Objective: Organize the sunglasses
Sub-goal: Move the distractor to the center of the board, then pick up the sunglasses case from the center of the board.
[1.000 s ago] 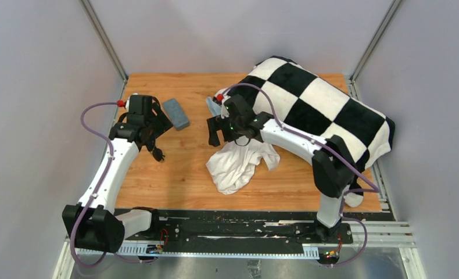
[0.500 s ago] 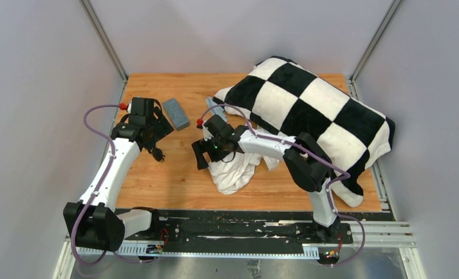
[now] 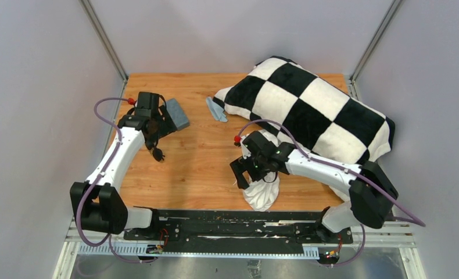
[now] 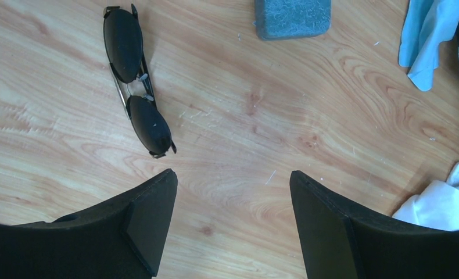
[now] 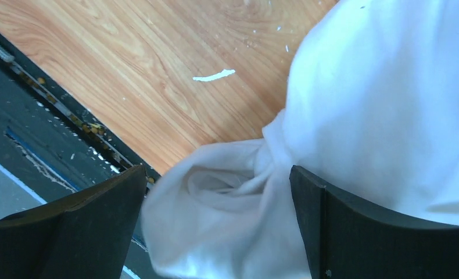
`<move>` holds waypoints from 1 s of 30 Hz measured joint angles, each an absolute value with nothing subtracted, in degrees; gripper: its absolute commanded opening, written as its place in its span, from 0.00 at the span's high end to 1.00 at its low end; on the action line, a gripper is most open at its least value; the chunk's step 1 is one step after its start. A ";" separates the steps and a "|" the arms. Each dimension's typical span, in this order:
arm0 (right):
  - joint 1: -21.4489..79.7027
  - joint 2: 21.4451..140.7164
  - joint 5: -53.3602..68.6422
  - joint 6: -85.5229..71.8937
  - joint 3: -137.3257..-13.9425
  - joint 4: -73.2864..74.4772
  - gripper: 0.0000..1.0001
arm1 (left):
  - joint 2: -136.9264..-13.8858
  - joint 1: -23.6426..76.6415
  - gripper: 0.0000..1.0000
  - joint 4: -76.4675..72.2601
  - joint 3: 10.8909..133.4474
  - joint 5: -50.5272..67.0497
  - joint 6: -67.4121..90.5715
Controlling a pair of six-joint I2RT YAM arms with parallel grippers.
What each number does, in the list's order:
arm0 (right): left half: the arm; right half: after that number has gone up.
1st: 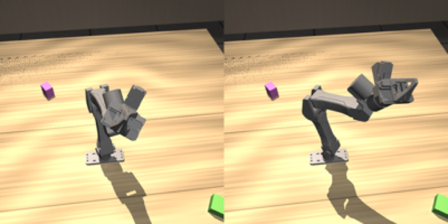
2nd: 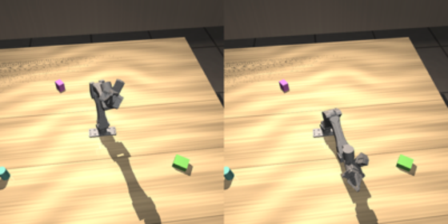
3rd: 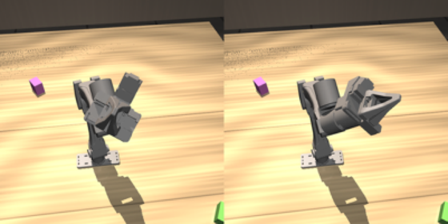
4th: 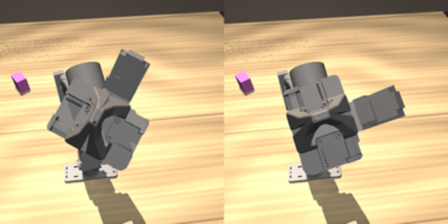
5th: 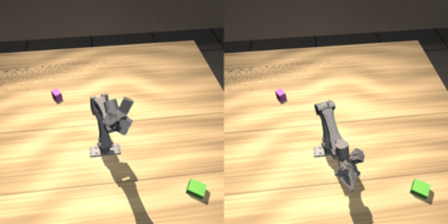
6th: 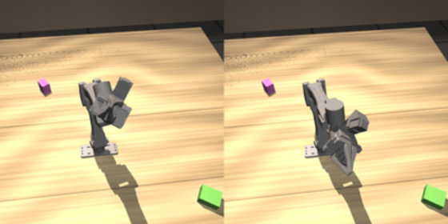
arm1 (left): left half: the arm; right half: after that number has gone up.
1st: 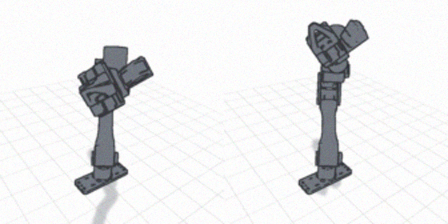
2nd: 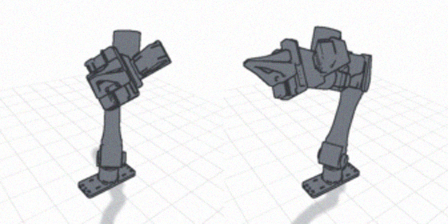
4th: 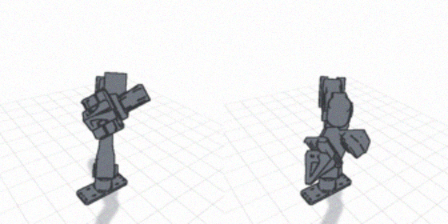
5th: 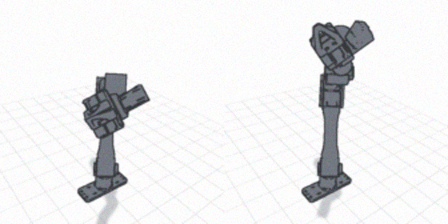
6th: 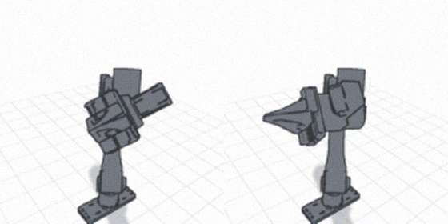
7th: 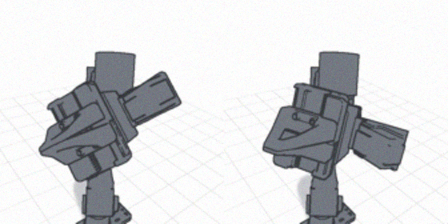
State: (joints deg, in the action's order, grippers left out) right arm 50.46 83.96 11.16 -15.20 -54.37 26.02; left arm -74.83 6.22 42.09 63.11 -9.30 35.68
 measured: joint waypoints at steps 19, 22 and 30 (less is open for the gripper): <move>48.90 74.72 4.08 -18.33 -63.86 20.86 0.00 | -97.89 15.81 0.00 38.33 82.11 -20.84 31.70; 47.90 69.41 0.82 -18.28 -62.41 20.38 0.00 | -104.33 15.35 0.00 39.48 86.96 -22.17 32.03; 45.78 59.96 -4.16 -18.26 -56.88 21.26 0.00 | -113.73 12.58 0.00 41.19 91.64 -21.15 34.35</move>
State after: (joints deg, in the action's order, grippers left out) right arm 45.78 59.96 -4.16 -18.26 -56.88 21.26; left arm -113.73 12.58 41.19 91.64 -21.15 34.35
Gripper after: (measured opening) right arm 0.999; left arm 0.994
